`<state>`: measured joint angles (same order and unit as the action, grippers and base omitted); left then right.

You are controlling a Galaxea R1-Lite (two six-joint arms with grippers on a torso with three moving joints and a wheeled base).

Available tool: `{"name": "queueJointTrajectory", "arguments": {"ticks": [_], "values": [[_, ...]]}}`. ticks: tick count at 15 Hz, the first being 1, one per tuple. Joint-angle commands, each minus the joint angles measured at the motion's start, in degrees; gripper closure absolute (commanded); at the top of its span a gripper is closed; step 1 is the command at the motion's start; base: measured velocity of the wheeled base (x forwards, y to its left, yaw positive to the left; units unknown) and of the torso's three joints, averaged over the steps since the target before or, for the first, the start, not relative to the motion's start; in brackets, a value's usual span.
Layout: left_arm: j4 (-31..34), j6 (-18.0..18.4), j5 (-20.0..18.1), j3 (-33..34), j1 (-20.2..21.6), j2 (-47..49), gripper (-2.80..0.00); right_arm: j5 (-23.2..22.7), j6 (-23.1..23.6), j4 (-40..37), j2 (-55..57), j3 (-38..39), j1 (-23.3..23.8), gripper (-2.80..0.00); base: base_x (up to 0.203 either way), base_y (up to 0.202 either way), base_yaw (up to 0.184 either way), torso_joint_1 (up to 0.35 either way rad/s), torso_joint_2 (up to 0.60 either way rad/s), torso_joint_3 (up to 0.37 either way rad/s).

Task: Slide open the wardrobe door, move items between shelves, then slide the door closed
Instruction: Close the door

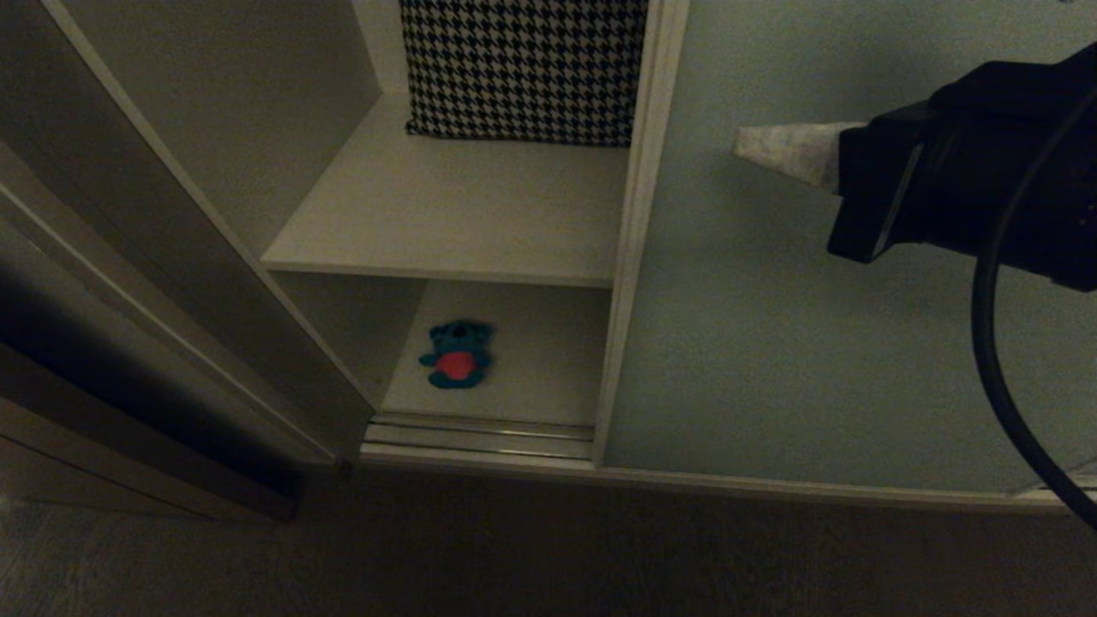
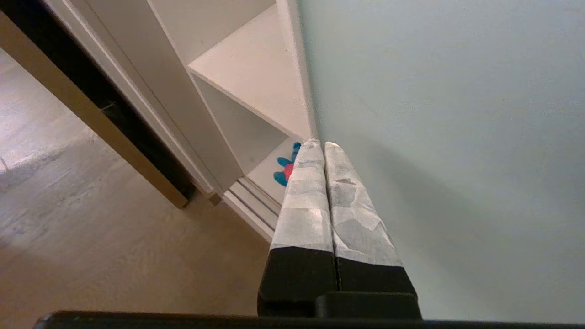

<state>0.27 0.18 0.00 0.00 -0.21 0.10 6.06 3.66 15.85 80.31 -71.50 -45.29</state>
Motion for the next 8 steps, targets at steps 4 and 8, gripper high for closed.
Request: {"name": "queueJointTrajectory", "arguments": {"ticks": [4, 8], "values": [[0.00, -0.01, 0.00, 0.00, -0.06, 0.08, 0.00, 0.18, -0.23, 0.22, 4.70, -2.84, -1.56, 0.00, 0.000, 0.000, 0.000, 0.000, 0.00, 0.000], [0.00, -0.01, 0.00, 0.00, -0.05, 0.08, 0.00, 0.94, -0.49, 4.83, 8.19, -3.66, -1.54, 0.00, 0.000, 0.000, 0.000, 0.000, 0.00, 0.000]]}}
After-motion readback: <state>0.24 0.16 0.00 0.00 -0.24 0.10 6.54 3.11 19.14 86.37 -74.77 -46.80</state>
